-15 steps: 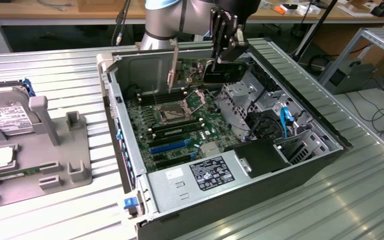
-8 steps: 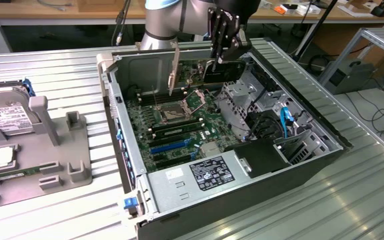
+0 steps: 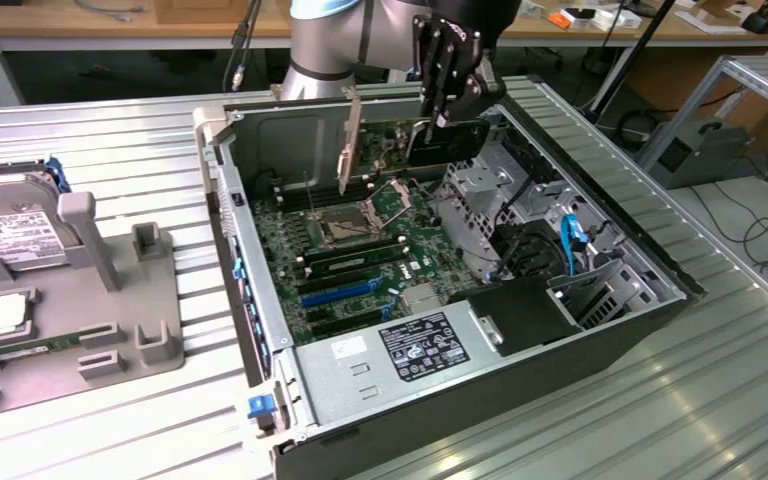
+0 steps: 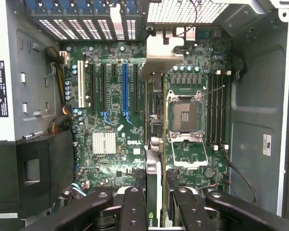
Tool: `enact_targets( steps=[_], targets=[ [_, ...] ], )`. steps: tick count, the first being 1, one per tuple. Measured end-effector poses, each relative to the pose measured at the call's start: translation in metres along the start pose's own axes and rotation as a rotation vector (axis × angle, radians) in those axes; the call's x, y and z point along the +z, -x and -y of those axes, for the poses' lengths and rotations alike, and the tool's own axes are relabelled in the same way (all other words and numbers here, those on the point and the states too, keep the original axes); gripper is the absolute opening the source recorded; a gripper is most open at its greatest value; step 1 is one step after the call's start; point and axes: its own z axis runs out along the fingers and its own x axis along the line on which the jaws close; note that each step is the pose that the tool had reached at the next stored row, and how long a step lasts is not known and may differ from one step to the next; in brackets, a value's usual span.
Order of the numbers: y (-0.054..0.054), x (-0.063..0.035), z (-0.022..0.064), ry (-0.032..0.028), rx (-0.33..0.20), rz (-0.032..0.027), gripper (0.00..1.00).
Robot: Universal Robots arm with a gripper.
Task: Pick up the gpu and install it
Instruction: 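Insert the gpu into the slot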
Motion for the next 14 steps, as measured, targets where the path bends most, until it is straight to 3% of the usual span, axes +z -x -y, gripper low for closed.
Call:
enact_targets(
  steps=[7,14],
  targets=[
    [-0.0001,0.0022,0.0000,-0.0001,0.000,0.0004,0.27],
    [-0.0001,0.0047,-0.0001,0.0000,0.000,0.0055,0.27]
  ],
)
